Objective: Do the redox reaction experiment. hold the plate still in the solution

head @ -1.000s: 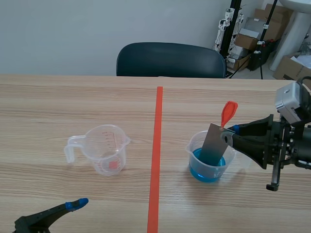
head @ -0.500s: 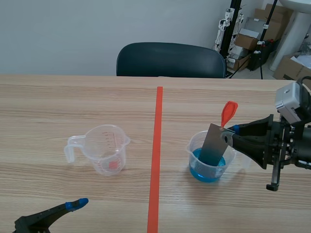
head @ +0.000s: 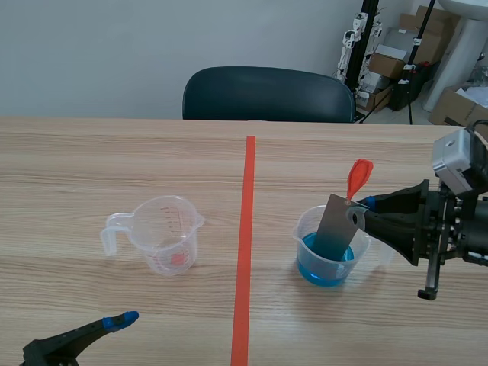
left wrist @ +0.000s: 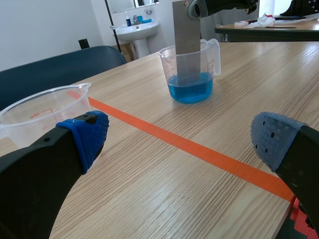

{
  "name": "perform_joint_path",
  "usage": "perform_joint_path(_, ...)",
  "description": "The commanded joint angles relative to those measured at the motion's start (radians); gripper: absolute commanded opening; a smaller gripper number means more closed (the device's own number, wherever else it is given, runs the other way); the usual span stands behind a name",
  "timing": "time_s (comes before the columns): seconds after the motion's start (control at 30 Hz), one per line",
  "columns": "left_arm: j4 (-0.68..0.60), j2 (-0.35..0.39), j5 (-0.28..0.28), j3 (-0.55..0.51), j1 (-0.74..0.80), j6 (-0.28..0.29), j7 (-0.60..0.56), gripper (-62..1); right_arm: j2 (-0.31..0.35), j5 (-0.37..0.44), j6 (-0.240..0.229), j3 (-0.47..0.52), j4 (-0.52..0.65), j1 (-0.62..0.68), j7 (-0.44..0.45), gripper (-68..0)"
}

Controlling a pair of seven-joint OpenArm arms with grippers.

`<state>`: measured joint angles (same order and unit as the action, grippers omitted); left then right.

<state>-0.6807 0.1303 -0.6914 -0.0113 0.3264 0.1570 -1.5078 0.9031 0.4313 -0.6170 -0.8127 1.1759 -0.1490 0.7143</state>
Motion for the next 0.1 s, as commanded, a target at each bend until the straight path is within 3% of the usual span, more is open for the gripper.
perform_joint_path(0.0, -0.013, 0.001, 0.007, 0.001, 0.003, -0.004, -0.046, -0.7, 0.005, 0.006, -0.003, 0.014, 0.003, -0.011, 0.006, -67.1)
perform_joint_path(0.07, -0.013, 0.001, 0.007, 0.001, 0.003, -0.004, -0.046, -0.7, 0.005, 0.006, -0.003, 0.014, 0.003, -0.011, 0.006, -67.1)
